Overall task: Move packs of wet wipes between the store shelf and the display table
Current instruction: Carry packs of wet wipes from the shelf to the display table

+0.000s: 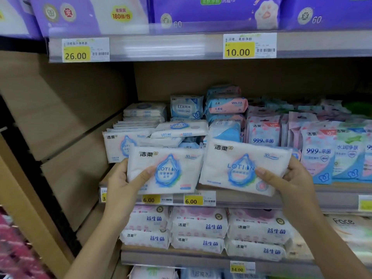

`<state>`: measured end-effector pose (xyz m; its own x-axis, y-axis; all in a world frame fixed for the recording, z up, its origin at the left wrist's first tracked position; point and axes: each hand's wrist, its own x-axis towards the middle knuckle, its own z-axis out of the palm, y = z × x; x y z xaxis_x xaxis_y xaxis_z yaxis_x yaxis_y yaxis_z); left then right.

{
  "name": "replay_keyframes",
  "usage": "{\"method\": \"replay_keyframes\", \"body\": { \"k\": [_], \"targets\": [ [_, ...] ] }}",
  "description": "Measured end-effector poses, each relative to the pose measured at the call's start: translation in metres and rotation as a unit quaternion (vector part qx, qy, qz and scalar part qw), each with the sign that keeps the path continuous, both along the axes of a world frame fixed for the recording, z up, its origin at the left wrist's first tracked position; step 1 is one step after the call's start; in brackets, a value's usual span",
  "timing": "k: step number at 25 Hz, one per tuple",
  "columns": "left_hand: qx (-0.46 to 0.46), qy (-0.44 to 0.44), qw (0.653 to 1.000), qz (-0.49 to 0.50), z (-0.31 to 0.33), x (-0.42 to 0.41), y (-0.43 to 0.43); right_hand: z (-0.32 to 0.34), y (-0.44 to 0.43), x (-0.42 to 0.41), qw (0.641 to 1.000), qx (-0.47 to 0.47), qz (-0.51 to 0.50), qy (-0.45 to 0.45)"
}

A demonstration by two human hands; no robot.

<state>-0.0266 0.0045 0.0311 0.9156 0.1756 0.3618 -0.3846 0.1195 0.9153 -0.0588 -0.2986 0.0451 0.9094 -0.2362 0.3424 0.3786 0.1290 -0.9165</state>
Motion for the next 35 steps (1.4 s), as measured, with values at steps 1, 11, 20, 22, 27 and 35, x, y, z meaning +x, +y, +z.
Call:
{"method": "replay_keyframes", "body": {
  "k": [1,11,20,22,27,35],
  "targets": [
    [-0.014,0.013,1.0,-0.011,-0.005,-0.011,0.003,-0.007,0.003,-0.006,1.0,0.015,0.016,0.019],
    [-0.098,0.209,0.968,0.099,-0.115,-0.133,0.041,-0.126,0.082,-0.047,0.942,0.047,0.176,0.282],
    [-0.195,0.263,0.878,0.35,-0.181,-0.281,0.001,-0.164,0.116,-0.073,0.825,-0.041,0.443,0.35],
    [-0.233,0.264,0.843,0.406,-0.187,-0.316,-0.021,-0.175,0.123,-0.083,0.801,-0.082,0.475,0.356],
    [-0.283,0.266,0.741,0.548,-0.192,-0.411,-0.069,-0.186,0.156,-0.136,0.709,-0.14,0.6,0.343],
    [-0.355,0.162,0.555,0.735,-0.196,-0.578,-0.125,-0.186,0.237,-0.294,0.521,-0.222,0.771,0.293]
  ]
}}
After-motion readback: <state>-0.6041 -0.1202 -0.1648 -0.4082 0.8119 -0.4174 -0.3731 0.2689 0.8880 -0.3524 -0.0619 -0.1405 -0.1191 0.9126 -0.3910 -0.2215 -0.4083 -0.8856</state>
